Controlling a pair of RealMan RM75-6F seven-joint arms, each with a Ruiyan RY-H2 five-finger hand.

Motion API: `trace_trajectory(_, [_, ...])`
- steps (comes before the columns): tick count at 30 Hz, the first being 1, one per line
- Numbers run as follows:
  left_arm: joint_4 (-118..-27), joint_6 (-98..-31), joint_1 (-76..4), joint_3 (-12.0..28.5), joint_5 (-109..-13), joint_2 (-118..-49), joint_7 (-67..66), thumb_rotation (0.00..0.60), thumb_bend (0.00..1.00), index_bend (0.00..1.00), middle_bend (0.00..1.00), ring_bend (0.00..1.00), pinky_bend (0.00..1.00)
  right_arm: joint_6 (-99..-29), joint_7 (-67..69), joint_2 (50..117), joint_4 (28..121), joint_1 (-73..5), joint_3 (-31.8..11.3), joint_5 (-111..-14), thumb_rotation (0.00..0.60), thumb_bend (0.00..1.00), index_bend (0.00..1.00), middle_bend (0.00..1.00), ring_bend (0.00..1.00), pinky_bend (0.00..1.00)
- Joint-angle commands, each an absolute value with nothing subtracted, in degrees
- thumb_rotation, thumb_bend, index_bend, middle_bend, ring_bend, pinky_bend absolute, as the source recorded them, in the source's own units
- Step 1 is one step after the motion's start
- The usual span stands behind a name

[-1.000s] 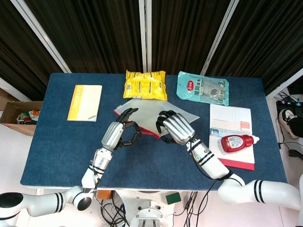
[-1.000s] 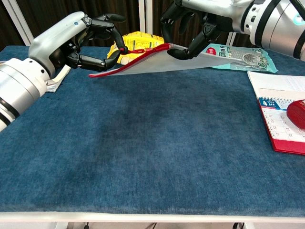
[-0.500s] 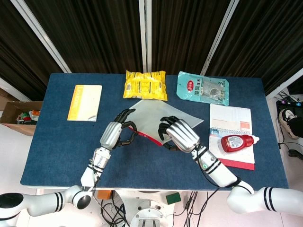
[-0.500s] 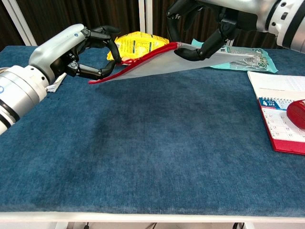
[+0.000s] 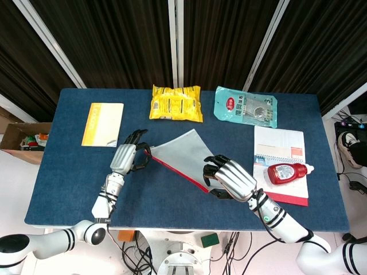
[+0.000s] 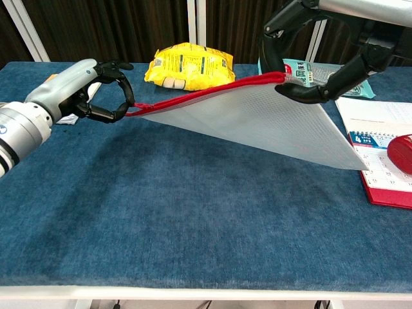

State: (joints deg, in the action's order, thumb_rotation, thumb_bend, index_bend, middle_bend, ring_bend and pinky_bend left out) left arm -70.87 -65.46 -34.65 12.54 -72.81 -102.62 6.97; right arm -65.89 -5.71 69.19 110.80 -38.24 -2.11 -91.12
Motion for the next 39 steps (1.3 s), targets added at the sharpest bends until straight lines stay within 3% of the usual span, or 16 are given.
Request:
trace_trajectory(1, [-69.0, -64.1, -34.9, 12.9, -71.5, -103.2, 5.8, 0.6, 0.59, 0.61, 0.06, 0.0, 0.11, -65.8, -4.9, 68.5, 110.5, -37.5, -1.2, -92.1, 0.6, 0.72, 0.76, 0.49, 0.22, 0.34])
trace_trajectory(18, [-58.7, -62.4, -35.0, 13.8, -69.1, -106.2, 3.3, 0.6, 0.59, 0.6, 0.06, 0.0, 0.11, -62.0, -6.0, 68.0, 110.0, -36.7, -0.3, -92.0, 0.6, 0.72, 0.77, 0.5, 0.22, 0.34])
trace_trajectory(22, [-58.6, -63.0, -34.9, 13.4, -70.1, -105.8, 2.8, 0.6, 0.57, 0.52, 0.06, 0.0, 0.11, -61.0, -7.8, 68.9, 109.8, -36.9, -0.8, -91.0, 0.6, 0.69, 0.74, 0.5, 0.22, 0.33])
trace_trajectory(24, [-59.5, -63.5, -34.8, 13.5, -70.4, -105.2, 2.1, 0.6, 0.52, 0.4, 0.04, 0.0, 0.11, -60.1, -10.4, 70.1, 109.7, -37.1, -1.3, -89.6, 0.6, 0.6, 0.65, 0.47, 0.21, 0.31])
trace_trajectory(26, [-61.4, -64.3, -34.5, 13.5, -70.9, -104.1, 1.5, 0.6, 0.43, 0.29, 0.03, 0.0, 0.11, -59.1, -14.0, 72.2, 109.4, -37.4, -1.9, -87.3, 0.6, 0.48, 0.49, 0.4, 0.18, 0.26])
trace_trajectory(30, [-65.7, -65.7, -33.8, 12.7, -72.0, -101.0, -1.8, 0.6, 0.35, 0.27, 0.03, 0.0, 0.11, -56.6, -18.6, 77.1, 108.2, -38.1, -2.5, -82.2, 0.6, 0.26, 0.18, 0.28, 0.06, 0.09])
trace_trajectory(32, [-68.1, -67.2, -33.0, 12.1, -73.0, -99.2, -3.7, 0.6, 0.32, 0.26, 0.02, 0.0, 0.11, -54.5, -19.2, 78.7, 107.6, -38.6, -2.3, -79.6, 0.6, 0.2, 0.07, 0.22, 0.02, 0.05])
trace_trajectory(35, [-72.9, -68.9, -31.5, 11.0, -73.8, -95.8, -6.0, 0.6, 0.3, 0.25, 0.03, 0.0, 0.11, -51.5, -18.9, 78.2, 108.0, -39.2, -1.5, -76.6, 0.6, 0.16, 0.0, 0.14, 0.0, 0.01])
trace_trajectory(39, [-80.1, -71.1, -29.1, 9.2, -75.2, -89.8, -8.9, 0.6, 0.24, 0.25, 0.03, 0.0, 0.11, -49.5, -19.9, 74.1, 110.8, -39.2, 0.2, -74.1, 0.6, 0.08, 0.0, 0.05, 0.0, 0.0])
